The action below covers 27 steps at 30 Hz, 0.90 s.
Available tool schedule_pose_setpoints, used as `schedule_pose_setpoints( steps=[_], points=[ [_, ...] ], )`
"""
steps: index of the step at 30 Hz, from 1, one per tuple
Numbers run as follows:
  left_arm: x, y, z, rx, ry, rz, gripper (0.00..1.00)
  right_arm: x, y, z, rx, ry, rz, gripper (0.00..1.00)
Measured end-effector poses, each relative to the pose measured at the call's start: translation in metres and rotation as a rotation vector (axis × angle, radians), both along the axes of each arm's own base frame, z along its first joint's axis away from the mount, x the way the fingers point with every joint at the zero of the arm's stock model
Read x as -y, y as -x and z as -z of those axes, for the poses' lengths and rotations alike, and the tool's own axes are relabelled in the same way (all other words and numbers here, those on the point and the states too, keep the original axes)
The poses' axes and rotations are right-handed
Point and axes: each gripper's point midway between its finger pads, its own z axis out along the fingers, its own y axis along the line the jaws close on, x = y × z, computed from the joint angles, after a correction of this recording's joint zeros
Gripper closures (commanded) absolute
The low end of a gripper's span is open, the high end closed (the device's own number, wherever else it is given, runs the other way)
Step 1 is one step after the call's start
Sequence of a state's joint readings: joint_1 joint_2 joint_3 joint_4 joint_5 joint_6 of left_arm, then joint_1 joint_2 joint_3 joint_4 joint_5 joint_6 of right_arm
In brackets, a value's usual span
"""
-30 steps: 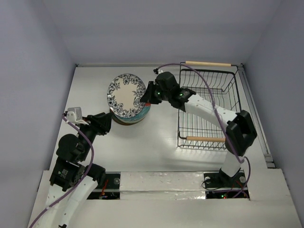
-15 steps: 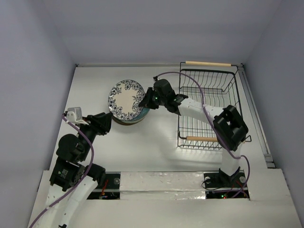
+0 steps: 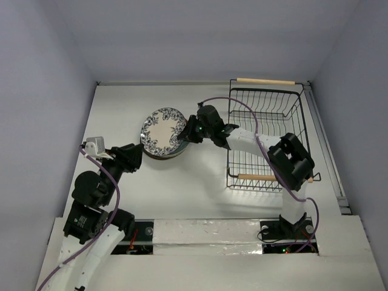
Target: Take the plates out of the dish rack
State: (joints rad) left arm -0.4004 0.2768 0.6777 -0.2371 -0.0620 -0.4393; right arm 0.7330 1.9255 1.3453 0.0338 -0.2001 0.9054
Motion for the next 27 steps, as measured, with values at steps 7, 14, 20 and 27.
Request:
schedule_pose_setpoints(
  steps=[7, 14, 20, 27],
  points=[
    [0.0, 0.0, 0.0, 0.0, 0.0, 0.0, 0.6, 0.0, -0.004, -0.003, 0.01, -0.015, 0.005, 0.51],
    [0.0, 0.0, 0.0, 0.0, 0.0, 0.0, 0.6, 0.005, -0.003, 0.004, 0.013, 0.029, -0.001, 0.18],
    [0.0, 0.0, 0.0, 0.0, 0.0, 0.0, 0.59, 0.016, -0.007, 0.003, 0.049, 0.121, 0.003, 0.0],
    [-0.001, 0.001, -0.002, 0.007, 0.002, -0.001, 0.4, 0.055, -0.002, -0.011, 0.113, 0.296, 0.03, 0.0]
  ],
)
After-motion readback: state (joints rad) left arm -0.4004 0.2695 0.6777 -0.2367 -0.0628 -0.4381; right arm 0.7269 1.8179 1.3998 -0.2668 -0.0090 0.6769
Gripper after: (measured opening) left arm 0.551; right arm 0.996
